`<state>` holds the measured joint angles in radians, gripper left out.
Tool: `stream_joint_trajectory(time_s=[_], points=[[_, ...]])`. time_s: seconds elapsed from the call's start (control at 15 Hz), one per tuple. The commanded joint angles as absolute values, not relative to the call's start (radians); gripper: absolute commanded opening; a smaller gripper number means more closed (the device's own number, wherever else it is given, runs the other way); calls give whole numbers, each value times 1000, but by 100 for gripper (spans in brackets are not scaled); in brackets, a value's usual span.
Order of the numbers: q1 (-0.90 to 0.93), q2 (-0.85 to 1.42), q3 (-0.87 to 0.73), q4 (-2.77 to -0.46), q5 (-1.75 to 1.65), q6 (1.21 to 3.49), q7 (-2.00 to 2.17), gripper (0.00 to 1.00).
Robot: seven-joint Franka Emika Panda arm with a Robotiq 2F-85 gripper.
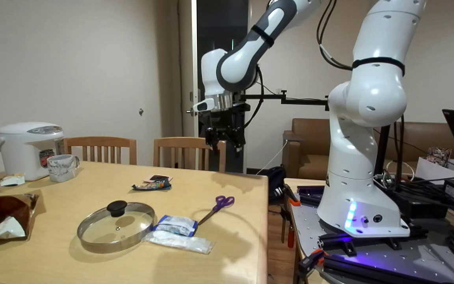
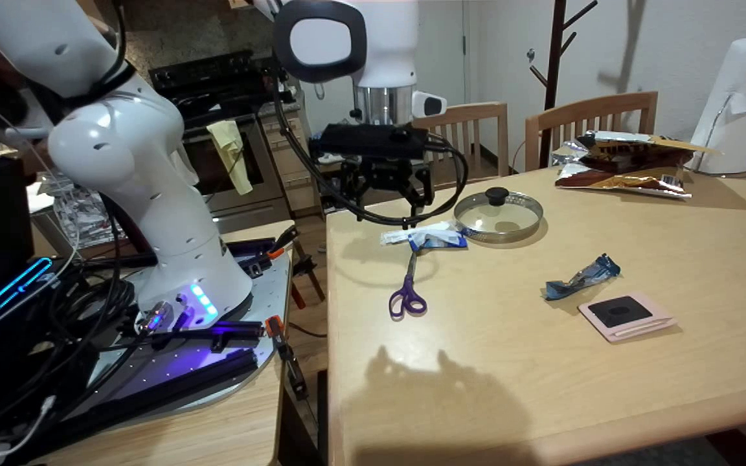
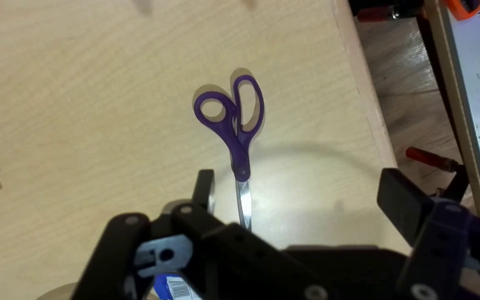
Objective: Place the pair of scissors next to the lid
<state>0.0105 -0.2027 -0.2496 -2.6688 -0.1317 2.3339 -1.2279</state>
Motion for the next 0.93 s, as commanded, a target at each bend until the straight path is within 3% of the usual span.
stream_joint_trajectory(time_s=[0.0, 0.87], points=[[-9, -80, -229, -2625, -80, 2384, -1309, 100], [-105, 166, -125, -2571, 96, 2426, -1437, 100]])
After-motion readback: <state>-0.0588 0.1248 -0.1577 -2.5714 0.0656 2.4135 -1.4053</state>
